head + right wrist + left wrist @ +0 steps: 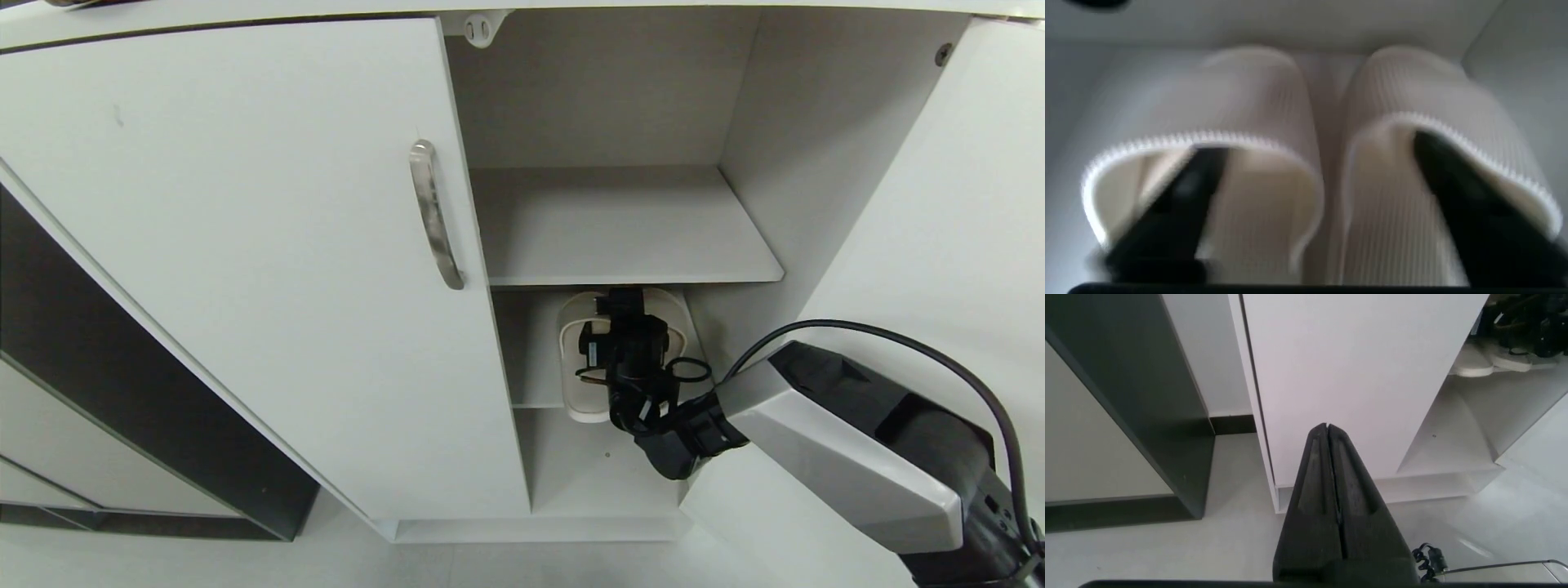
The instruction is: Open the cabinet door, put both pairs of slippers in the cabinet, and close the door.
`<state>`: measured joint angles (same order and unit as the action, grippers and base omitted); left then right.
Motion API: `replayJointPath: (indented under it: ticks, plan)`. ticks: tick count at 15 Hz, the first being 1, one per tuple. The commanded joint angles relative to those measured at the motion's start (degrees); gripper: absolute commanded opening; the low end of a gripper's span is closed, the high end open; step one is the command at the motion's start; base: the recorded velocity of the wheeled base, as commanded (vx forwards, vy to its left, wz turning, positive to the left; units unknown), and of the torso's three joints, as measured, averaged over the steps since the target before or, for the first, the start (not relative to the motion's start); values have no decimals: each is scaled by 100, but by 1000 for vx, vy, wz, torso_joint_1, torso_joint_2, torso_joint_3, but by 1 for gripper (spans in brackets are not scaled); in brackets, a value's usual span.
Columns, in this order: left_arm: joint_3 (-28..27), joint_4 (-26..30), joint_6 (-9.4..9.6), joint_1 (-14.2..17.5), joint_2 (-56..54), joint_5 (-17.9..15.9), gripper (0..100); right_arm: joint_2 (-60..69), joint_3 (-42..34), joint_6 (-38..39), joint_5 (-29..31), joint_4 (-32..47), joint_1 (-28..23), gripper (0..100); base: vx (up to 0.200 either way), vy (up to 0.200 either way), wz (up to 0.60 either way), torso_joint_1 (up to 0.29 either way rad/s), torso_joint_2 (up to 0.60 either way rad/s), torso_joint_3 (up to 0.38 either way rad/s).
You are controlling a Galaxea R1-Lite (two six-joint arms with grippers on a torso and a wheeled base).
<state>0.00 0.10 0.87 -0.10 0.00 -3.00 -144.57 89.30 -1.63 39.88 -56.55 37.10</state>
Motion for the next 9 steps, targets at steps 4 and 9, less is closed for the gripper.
replayJointPath:
  ticks: [4,9]
  plan:
    - [0,-1,1,1,9,1,0,1396,-1986,-30,11,-664,448,100,0,0,0,0,0,0]
    - [0,-1,1,1,9,1,0,2460,-4737,75,-138,-1640,1089,100,0,0,0,0,0,0]
